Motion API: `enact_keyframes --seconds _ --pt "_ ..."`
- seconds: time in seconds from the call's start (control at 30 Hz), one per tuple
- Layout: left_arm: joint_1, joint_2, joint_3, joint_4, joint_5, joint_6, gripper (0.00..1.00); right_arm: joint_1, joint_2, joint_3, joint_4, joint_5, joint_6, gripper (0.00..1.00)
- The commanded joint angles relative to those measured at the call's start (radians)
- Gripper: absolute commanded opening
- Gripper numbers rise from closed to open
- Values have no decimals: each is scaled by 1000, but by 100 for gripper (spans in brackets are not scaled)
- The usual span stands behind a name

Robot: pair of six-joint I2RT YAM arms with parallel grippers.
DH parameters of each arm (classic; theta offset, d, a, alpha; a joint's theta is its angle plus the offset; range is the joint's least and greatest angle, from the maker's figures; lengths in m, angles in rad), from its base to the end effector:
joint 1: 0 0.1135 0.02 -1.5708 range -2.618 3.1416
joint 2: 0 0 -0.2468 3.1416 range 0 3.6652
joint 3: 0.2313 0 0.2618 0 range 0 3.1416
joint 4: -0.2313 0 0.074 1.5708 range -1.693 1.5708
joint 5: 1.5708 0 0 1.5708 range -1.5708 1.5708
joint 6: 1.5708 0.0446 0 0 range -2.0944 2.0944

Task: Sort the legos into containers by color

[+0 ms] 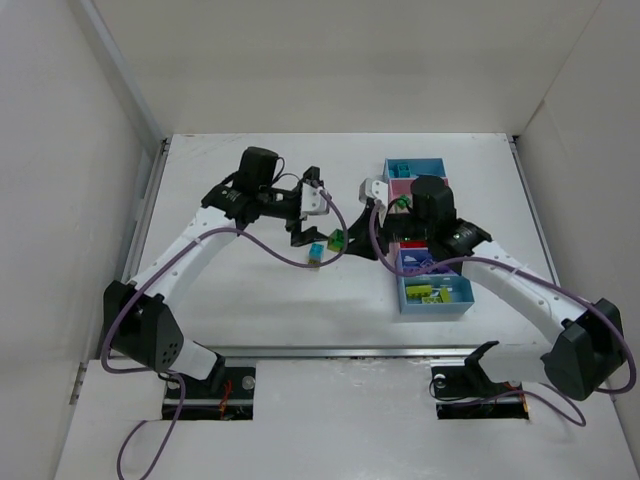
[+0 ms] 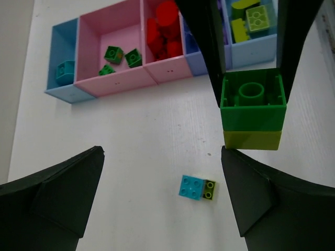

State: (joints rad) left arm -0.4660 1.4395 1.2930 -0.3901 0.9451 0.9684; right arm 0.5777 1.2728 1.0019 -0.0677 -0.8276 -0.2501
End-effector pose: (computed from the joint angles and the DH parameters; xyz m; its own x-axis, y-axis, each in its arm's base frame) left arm 0.2827 -0.1826 0.3292 0.4709 0.3033 -0.8284 0.8781 -0.0702 0.4734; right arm 0.2396 0.1954 0.3045 -0.0342 -0.2222 -0.9744 -0.9906 0.1369 0.0035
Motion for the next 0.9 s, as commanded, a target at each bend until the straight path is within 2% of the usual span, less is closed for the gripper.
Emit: enact_keyframes --seconds 0.0,0.17,0.3,0.4,0.43,0.47,0.5,0.57,0.6,0.7,0.73,0.77,0.87 --pt "-26 -11 38 -176 187 96 94 27 8 57 28 34 -40 0" --pt "-36 -11 38 -380 172 338 98 27 8 66 28 45 -49 0" --pt "-36 -11 48 -401 158 375 99 36 20 66 28 90 -49 0" --pt "-45 -11 37 -238 133 206 95 59 39 101 28 116 -69 0" --pt "-45 -11 37 -189 123 73 92 71 55 110 28 125 -69 0" --pt "-45 -11 28 -105 109 19 87 71 71 124 28 125 -69 0" --pt "-45 -11 16 -70 80 -28 77 71 71 124 28 125 -69 0" --pt "-45 -21 2 -32 66 -80 67 80 82 133 28 125 -69 0" --pt "-45 -30 -9 -32 54 -80 63 80 82 133 28 125 -69 0" --pt "-45 -40 -21 -32 54 -71 41 80 82 133 28 125 -78 0" --pt "-45 -41 -30 -32 54 -57 32 80 82 133 28 134 -78 0" --pt "-45 -41 -31 -32 40 -48 15 80 82 133 28 134 -78 0" --pt "-45 -51 -55 -41 -9 -7 0 80 63 133 28 143 -78 0"
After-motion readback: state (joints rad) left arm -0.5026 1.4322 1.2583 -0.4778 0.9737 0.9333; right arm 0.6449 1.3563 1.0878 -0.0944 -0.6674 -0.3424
